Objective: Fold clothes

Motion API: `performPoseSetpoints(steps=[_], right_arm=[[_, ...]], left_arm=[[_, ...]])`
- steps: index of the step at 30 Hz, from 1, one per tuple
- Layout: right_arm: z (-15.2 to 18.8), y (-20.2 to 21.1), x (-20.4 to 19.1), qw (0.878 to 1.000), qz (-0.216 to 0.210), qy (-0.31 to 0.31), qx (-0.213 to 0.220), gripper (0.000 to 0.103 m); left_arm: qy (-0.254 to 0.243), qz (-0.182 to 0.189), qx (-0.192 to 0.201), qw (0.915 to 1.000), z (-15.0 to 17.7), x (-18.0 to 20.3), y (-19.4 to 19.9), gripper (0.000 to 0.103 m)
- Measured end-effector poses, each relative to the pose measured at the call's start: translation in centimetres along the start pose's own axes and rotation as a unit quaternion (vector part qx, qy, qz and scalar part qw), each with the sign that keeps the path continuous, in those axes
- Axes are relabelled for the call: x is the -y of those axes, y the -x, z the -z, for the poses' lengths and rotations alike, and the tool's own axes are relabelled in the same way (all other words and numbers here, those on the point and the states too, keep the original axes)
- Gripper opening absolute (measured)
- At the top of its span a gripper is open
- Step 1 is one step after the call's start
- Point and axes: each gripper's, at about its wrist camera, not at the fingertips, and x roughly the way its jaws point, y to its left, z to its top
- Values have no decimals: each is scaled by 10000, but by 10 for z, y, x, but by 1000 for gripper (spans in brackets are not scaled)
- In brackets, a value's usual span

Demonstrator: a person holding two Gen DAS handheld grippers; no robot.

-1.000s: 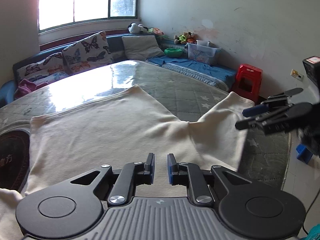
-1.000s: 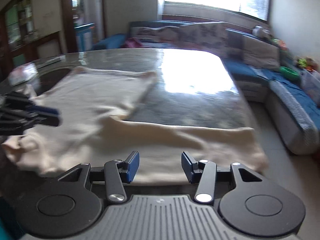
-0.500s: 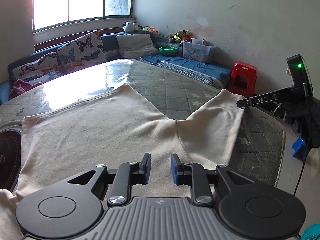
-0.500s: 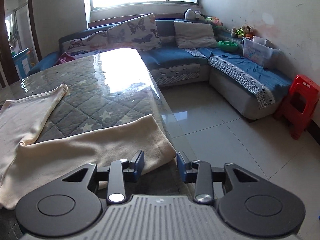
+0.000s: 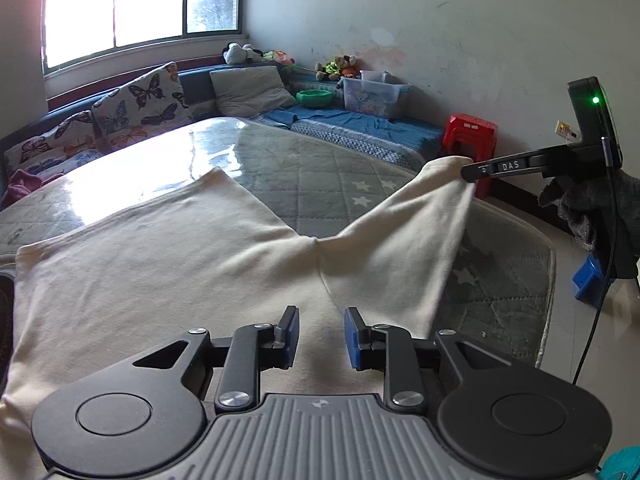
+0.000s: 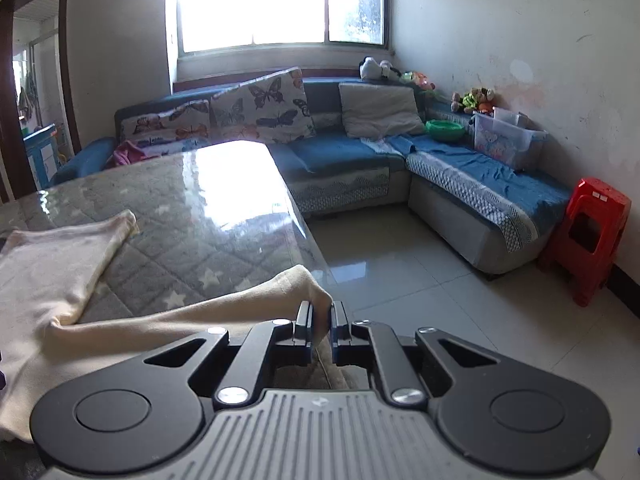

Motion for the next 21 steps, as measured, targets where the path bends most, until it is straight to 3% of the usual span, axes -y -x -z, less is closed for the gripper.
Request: performPoseSetpoints(steps=[6, 12, 17, 21], right_arm=[[-4, 7, -1, 10000, -55, -5, 55, 7], [-46, 41, -40, 9954, -546, 570, 543, 7], [-72, 65, -98, 9814, -1175, 1253, 856, 5], [-80, 77, -154, 9623, -1779, 1792, 1006, 5]], left_arm=[[-23, 85, 16, 10000, 1, 3, -2, 30], [351, -297, 318, 9984, -1, -28, 24, 34], [693, -724, 470, 9939, 11, -60, 50, 36], [945, -953, 544, 9895, 26, -77, 69, 36]])
